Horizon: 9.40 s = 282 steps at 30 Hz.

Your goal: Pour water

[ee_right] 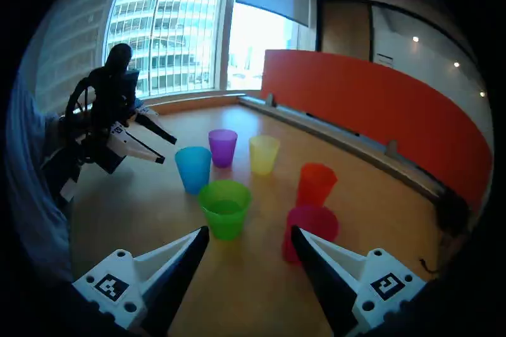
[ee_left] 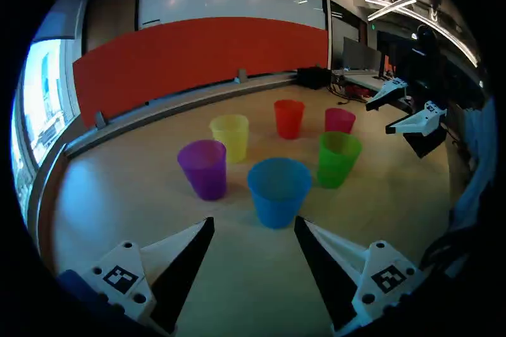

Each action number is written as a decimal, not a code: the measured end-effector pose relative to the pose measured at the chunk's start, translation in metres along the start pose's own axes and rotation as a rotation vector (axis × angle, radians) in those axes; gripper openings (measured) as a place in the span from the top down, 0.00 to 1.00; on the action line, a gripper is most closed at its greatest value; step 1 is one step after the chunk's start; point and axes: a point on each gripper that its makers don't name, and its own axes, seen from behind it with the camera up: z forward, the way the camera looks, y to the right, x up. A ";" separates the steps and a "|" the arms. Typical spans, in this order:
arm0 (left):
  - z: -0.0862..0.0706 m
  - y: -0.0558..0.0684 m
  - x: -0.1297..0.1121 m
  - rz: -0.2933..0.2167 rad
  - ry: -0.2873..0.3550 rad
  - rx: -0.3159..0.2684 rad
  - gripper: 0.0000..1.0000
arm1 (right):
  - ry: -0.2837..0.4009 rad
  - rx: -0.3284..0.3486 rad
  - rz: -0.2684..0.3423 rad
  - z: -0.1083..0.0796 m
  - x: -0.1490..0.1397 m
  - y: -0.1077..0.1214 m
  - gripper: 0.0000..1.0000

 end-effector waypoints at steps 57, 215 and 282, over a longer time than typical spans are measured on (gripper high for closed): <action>-0.097 -0.089 0.094 -0.148 0.505 0.532 0.06 | 0.455 -0.881 0.261 -0.154 0.049 0.147 0.00; -0.046 -0.079 0.035 -0.185 0.499 0.542 0.06 | 0.395 -0.865 0.274 -0.098 -0.030 0.140 0.00; -0.046 -0.080 0.035 -0.186 0.499 0.541 0.06 | 0.395 -0.865 0.275 -0.097 -0.031 0.139 0.00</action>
